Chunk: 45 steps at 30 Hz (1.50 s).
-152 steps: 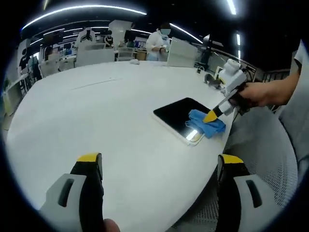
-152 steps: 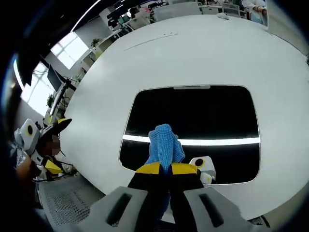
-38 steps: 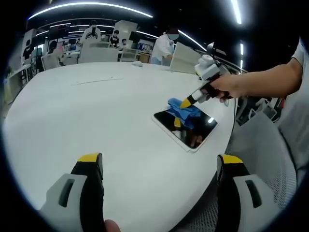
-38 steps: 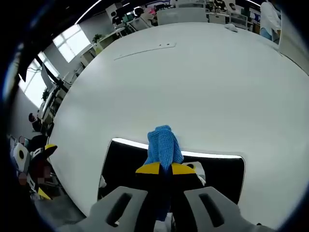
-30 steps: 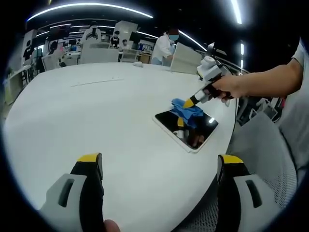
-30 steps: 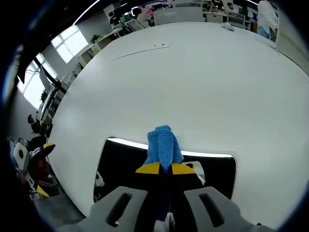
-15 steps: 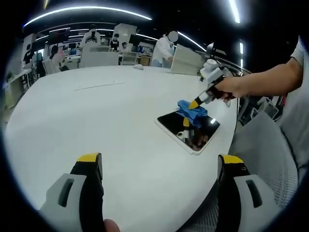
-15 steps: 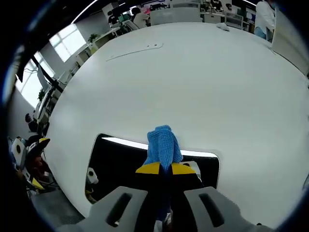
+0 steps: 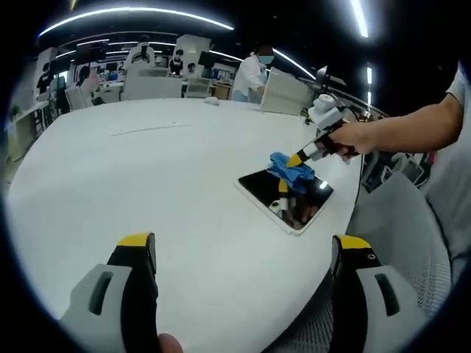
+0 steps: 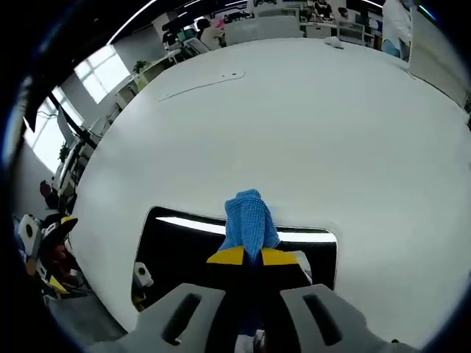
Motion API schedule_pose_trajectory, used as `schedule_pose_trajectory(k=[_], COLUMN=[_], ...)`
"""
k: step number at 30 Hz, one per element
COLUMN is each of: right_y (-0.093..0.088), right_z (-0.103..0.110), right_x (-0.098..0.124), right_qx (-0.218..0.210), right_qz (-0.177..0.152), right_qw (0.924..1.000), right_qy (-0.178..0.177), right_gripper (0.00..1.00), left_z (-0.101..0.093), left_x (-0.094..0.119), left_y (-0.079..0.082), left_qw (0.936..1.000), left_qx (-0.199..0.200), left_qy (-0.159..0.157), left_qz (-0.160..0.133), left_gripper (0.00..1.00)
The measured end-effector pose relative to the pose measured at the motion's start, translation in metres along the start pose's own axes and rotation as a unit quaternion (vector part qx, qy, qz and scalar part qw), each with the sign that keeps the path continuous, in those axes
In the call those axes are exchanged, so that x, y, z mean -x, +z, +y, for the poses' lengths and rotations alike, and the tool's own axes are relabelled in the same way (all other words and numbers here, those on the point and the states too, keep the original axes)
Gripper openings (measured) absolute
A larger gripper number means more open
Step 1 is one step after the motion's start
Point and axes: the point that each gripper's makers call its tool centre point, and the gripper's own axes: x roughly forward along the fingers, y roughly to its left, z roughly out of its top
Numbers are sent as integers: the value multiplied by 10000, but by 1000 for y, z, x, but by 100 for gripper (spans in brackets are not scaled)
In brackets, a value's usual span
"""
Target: Wipe the mirror surface with the cleaning cloth until all visible marks leave the cleaned area.
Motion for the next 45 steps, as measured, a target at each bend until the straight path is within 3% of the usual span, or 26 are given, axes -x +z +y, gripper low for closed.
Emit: schedule_pose_trajectory(k=[4, 5, 6, 17, 37, 45], right_y=[-7, -9, -11, -39, -60, -70], right_z=[0, -2, 0, 11, 11, 12], right_x=[3, 3, 5, 23, 25, 26], right_qx=[-121, 193, 194, -116, -376, -295], right_qz=[-12, 2, 8, 17, -32, -30], right_qw=[9999, 9998, 9998, 9999, 9990, 9993], right_qy=[25, -53, -69, 116, 254, 243], right_gripper=[0, 0, 0, 0, 0, 0], left_z=[-3, -3, -2, 2, 3, 3], left_x=[0, 0, 0, 2, 5, 4], left_y=[-5, -5, -5, -3, -3, -5], left_qw=[9999, 9999, 9999, 10000, 9999, 9999], left_qx=[-108, -105, -92, -86, -143, -83], left_qy=[-80, -82, -83, -24, 75, 69], left_qz=[70, 67, 54, 1, -23, 34], left_gripper=[99, 99, 99, 99, 99, 99])
